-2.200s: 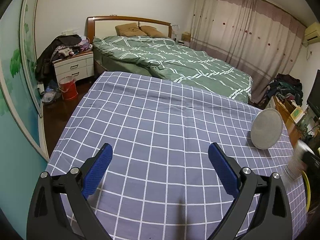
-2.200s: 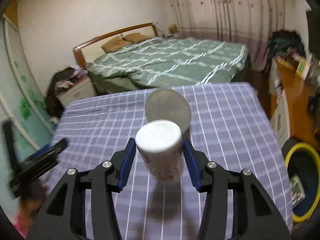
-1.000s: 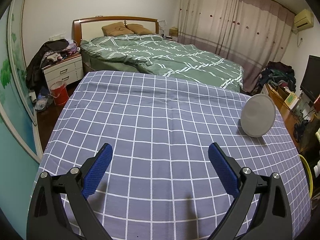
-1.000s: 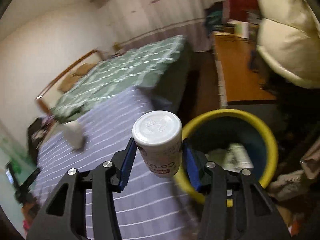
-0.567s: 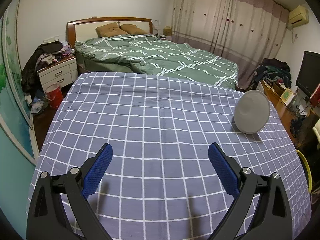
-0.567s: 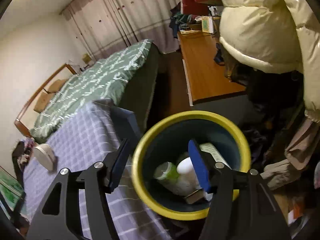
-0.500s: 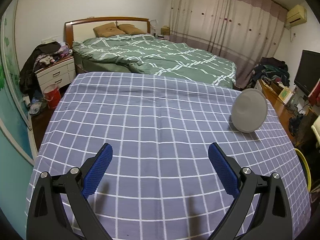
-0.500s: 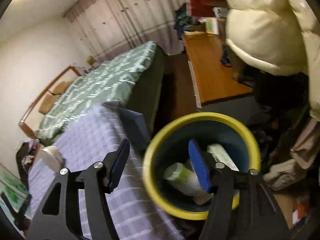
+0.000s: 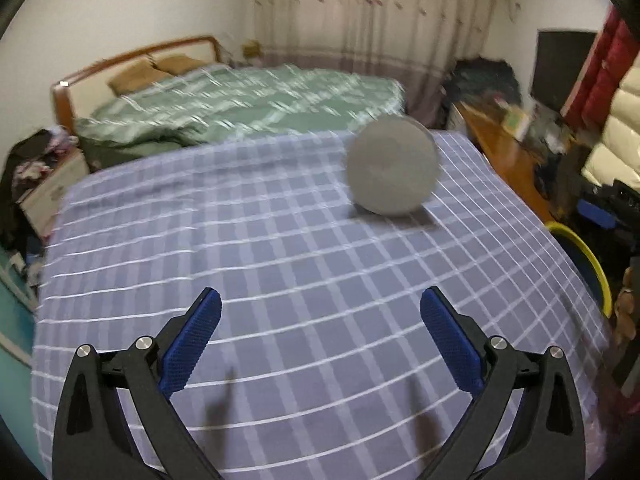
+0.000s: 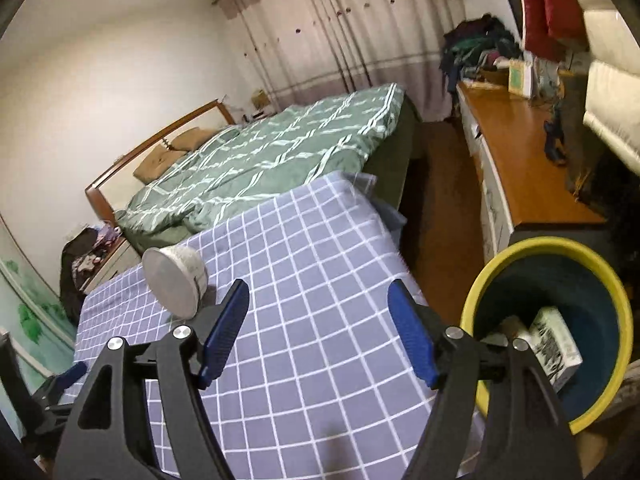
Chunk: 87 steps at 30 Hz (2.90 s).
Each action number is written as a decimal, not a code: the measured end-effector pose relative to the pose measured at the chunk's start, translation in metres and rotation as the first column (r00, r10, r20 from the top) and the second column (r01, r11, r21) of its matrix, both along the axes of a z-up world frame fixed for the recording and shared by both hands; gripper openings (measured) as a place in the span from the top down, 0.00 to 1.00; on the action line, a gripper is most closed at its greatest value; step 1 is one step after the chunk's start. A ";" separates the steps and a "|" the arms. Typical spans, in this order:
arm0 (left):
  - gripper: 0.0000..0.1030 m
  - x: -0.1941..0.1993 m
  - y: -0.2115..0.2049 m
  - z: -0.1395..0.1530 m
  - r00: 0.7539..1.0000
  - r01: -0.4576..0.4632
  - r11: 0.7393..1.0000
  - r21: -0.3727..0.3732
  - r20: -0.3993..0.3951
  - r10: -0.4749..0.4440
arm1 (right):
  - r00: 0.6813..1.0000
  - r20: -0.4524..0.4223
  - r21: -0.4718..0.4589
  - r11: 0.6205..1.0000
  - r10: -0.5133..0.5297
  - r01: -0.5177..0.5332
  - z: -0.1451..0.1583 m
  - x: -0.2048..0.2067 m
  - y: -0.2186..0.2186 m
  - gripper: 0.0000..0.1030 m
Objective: Collect trash
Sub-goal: 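Move the left gripper to the grey round lid and grasp it, then carry the grey lid over the yellow bin and open the left gripper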
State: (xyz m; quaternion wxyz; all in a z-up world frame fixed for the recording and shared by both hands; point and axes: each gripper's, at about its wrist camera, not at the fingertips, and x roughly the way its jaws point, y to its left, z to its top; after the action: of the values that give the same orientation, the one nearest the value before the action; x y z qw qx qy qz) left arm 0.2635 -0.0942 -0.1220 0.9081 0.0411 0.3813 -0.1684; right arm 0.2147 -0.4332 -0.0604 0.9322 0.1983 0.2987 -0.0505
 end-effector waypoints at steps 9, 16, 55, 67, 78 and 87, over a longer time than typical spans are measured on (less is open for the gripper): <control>0.05 0.060 -0.088 -0.003 0.999 0.040 0.994 0.102 -0.024 -0.038 | 0.999 -0.003 0.022 0.999 0.042 -0.042 -0.006 -0.003 0.006 0.34; 0.05 0.096 -0.106 -0.008 1.000 -0.001 0.990 0.140 -0.020 0.004 | 0.999 0.007 0.062 0.997 0.051 -0.051 -0.007 -0.004 0.004 0.34; 0.10 0.023 -0.161 0.059 0.972 0.236 0.967 0.092 -0.013 -0.236 | 0.995 0.065 0.083 0.994 -0.070 0.064 0.023 -0.093 -0.085 0.34; 0.10 -0.049 -0.329 0.056 0.834 0.545 0.838 0.017 -0.116 -0.540 | 0.958 0.024 -0.007 0.959 -0.285 0.285 0.005 -0.196 -0.168 0.34; 0.10 -0.056 -0.440 -0.007 0.772 0.612 0.789 0.048 -0.253 -0.583 | 0.936 0.012 0.029 0.935 -0.353 0.352 -0.007 -0.223 -0.200 0.34; 0.09 -0.042 -0.436 -0.020 0.784 0.573 0.820 -0.004 -0.289 -0.549 | 0.936 0.015 0.038 0.935 -0.353 0.352 -0.008 -0.220 -0.197 0.32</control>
State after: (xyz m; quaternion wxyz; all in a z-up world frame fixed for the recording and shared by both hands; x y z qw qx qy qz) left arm 0.2214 -0.5301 -0.1423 0.7517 0.1668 0.4817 -0.4185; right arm -0.0052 -0.6305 -0.0689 0.9076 0.2650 0.2493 -0.2094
